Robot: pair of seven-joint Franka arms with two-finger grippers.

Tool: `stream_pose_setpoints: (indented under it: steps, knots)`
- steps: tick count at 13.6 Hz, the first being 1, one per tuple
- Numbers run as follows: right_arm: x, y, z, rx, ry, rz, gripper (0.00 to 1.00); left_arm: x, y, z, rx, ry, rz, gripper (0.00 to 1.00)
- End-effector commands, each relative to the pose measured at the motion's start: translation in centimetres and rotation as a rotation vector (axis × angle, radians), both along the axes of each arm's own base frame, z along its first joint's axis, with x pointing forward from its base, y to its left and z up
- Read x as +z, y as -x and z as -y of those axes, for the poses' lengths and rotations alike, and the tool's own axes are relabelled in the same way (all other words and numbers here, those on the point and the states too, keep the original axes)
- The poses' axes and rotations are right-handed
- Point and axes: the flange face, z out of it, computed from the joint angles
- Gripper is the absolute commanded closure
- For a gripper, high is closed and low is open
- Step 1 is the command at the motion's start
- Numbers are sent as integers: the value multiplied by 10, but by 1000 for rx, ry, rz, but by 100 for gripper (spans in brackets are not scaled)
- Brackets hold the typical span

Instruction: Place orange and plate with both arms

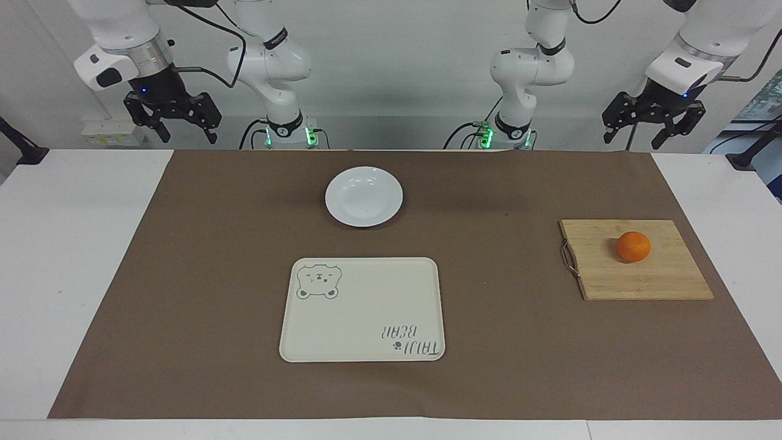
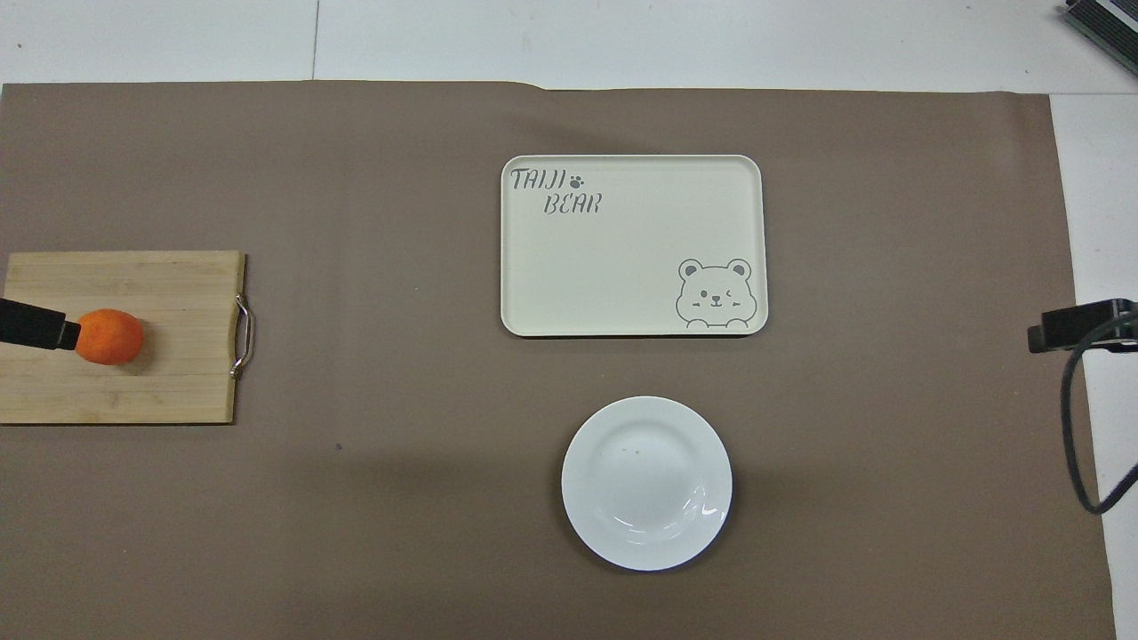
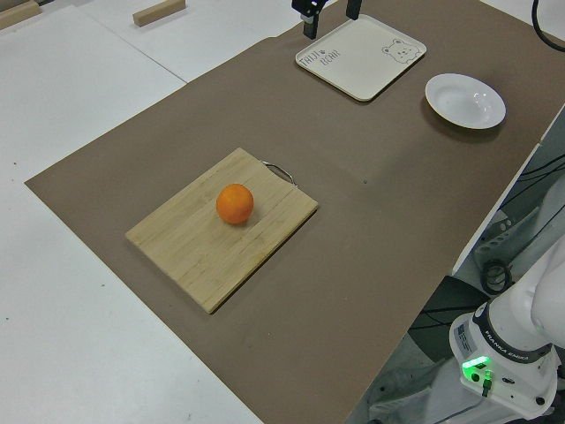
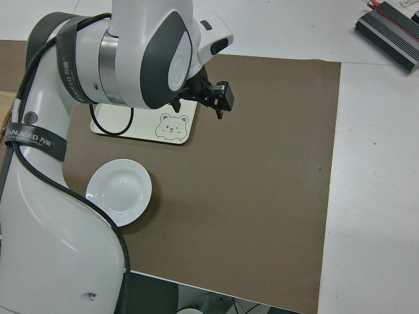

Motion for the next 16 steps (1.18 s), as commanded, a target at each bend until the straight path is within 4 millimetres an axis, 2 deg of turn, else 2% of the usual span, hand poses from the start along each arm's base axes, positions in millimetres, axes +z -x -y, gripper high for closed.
stream_pose_setpoints:
  steps: [1,4,7,16]
  knots:
    - [2,1,1,-18,-4,4,0,2,6,-2,-3,6,8,0]
    - [-1,3,2,-27,-4,-2,0,3,3,-4,1,-2,19,0]
    - [-1,2,3,-27,-4,4,0,2,3,3,-12,-2,18,0]
    - [0,3,1,-29,-5,10,0,1,5,2,-11,-2,15,0]
